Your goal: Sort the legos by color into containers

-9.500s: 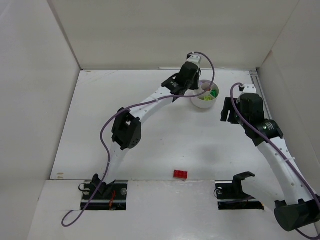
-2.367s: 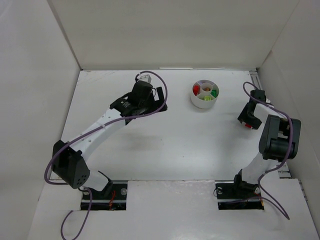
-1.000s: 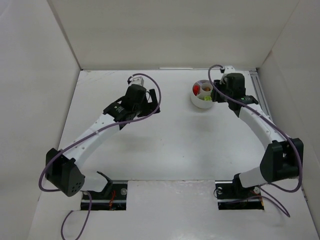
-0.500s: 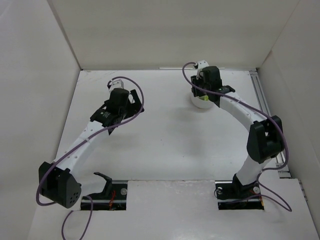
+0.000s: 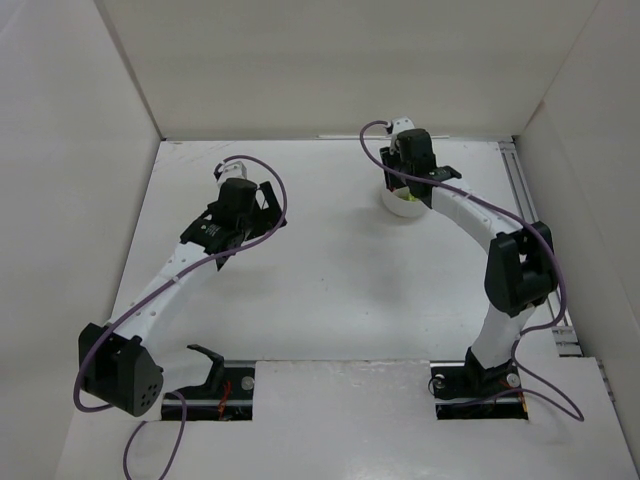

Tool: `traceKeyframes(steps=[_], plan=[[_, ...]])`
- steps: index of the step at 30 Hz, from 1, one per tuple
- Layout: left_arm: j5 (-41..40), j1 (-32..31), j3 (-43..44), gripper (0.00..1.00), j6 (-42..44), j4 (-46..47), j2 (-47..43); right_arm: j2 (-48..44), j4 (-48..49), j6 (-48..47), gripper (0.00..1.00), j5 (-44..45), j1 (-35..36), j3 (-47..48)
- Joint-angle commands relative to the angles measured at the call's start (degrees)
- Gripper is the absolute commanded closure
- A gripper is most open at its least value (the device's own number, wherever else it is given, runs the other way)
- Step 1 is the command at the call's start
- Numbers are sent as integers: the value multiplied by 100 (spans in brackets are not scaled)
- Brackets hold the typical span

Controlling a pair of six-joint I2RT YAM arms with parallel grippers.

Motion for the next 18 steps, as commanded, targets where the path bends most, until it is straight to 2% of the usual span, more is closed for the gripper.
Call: traceKeyframes(steps=[1, 5, 6, 11, 15, 18], plan=[[-62, 41, -3, 0, 70, 115, -74, 16, 108, -4, 73, 246, 50, 274], [-62, 41, -3, 0, 70, 115, -75, 16, 108, -4, 56, 123, 50, 274], [-62, 41, -3, 0, 70, 63, -127, 16, 108, -4, 48, 123, 50, 274], [-62, 41, -3, 0, 70, 62, -180, -98, 108, -75, 37, -97, 50, 274], [-62, 41, -3, 0, 18, 1, -241, -343, 108, -75, 33, -149, 103, 274], [-62, 41, 49, 0, 17, -60, -391, -808, 266, 127, 17, -255, 33, -15]])
